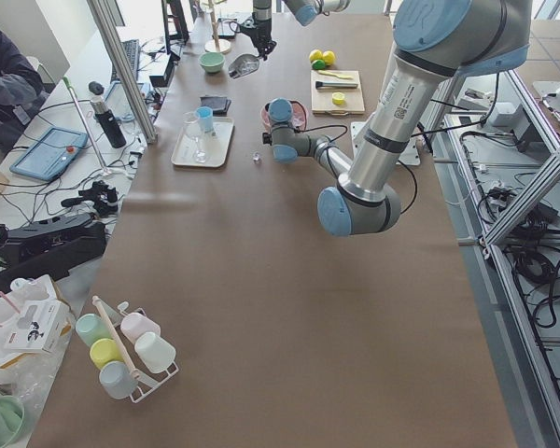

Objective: Put ice in cup with scoop
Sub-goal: 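Carry the ice-filled scoop with the right gripper toward the blue cup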

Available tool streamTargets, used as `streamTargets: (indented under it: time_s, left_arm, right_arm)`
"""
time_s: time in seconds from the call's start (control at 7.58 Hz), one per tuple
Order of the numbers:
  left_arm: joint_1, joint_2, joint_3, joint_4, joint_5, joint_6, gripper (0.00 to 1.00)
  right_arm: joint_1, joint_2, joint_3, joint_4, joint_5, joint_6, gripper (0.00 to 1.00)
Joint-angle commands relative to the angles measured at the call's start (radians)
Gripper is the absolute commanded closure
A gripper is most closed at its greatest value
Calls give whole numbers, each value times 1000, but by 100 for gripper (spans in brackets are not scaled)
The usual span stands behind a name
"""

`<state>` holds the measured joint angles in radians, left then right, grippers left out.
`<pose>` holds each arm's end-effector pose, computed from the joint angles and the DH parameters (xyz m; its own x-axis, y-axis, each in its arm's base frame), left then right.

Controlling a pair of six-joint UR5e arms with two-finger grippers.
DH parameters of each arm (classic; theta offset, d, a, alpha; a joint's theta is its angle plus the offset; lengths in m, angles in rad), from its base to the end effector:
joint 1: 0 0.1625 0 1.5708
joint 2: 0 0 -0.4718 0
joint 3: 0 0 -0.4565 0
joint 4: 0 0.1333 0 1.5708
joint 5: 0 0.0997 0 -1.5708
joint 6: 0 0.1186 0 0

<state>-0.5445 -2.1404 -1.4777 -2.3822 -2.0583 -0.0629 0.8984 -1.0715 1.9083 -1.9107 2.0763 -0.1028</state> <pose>0.6342 -0.4750 0.2839 0.0878 0.9777 -0.1908 -0.2337 0.2064 0.9501 -0.3572 -0.5705 0.2814 0.4817 -0.7923 0.3745 0.6001 0.6096 0.5179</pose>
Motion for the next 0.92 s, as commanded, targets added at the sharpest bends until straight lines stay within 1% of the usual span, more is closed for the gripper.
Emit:
streamTargets:
  time_s: [0.0,0.13,0.4,0.53,0.79]
  left_arm:
    - [0,2,-7,6,1,0,2]
    - [0,2,-7,6,0,0,2]
    - [0,4,-7,6,0,0,2]
    - [0,4,-7,6,-3,0,2]
    - [-6,4,-7,6,-3,0,2]
  right_arm:
    - [51,210,-247,-210,33,-99,100]
    - [62,294,-362,-244,34,-130,100]
    - [63,433,-577,-249,36,-146,100]
    - [63,490,-659,-246,34,-150,100]
    - [63,557,-747,-251,34,-179,100]
